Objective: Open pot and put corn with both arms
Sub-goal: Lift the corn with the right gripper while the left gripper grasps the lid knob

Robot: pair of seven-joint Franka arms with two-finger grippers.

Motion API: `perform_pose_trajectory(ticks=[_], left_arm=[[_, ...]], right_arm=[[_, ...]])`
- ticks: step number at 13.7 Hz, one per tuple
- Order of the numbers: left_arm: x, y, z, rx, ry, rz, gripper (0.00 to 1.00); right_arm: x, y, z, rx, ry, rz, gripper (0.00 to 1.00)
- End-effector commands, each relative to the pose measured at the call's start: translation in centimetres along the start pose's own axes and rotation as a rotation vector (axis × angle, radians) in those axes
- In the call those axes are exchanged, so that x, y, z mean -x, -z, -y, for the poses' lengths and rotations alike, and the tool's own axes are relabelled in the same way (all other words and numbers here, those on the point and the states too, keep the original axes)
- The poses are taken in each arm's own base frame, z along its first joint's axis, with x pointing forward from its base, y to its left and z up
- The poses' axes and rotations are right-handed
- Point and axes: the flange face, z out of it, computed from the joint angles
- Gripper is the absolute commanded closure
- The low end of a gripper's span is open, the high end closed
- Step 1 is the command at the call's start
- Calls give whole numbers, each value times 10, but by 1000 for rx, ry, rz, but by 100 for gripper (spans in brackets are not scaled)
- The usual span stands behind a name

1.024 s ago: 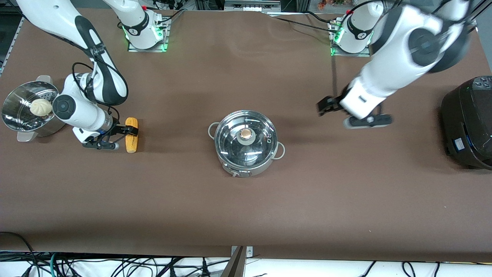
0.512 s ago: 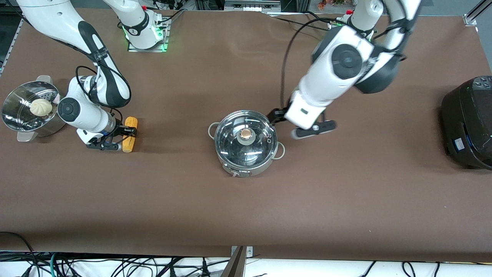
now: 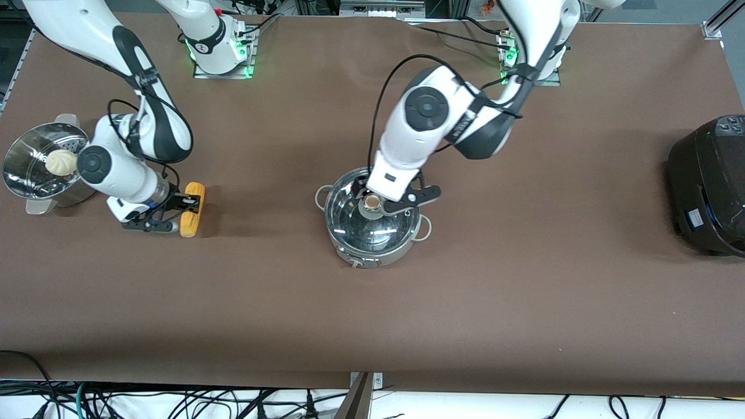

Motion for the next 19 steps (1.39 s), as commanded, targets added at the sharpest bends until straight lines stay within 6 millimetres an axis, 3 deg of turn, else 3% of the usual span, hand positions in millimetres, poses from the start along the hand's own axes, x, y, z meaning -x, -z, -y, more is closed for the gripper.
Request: perform_pose_trajectory(ticks=[1, 4, 7, 11, 13, 19], left_arm=[[7, -13, -21, -33, -14, -71, 6], [13, -23, -23, -50, -25, -83, 6], [13, -25, -23, -51, -28, -81, 33], [11, -30, -21, -59, -27, -80, 33], [7, -34, -19, -64, -23, -81, 33], [-6, -34, -15, -51, -8, -105, 32]], right_arm=[[-22, 72, 3, 4, 10, 55, 100], [-34, 146, 0, 8, -4, 89, 100], [-26, 214, -8, 10, -9, 123, 100], [-12, 270, -8, 17, -14, 171, 100], [-6, 282, -8, 20, -17, 175, 100], [-7, 281, -6, 14, -15, 173, 100]])
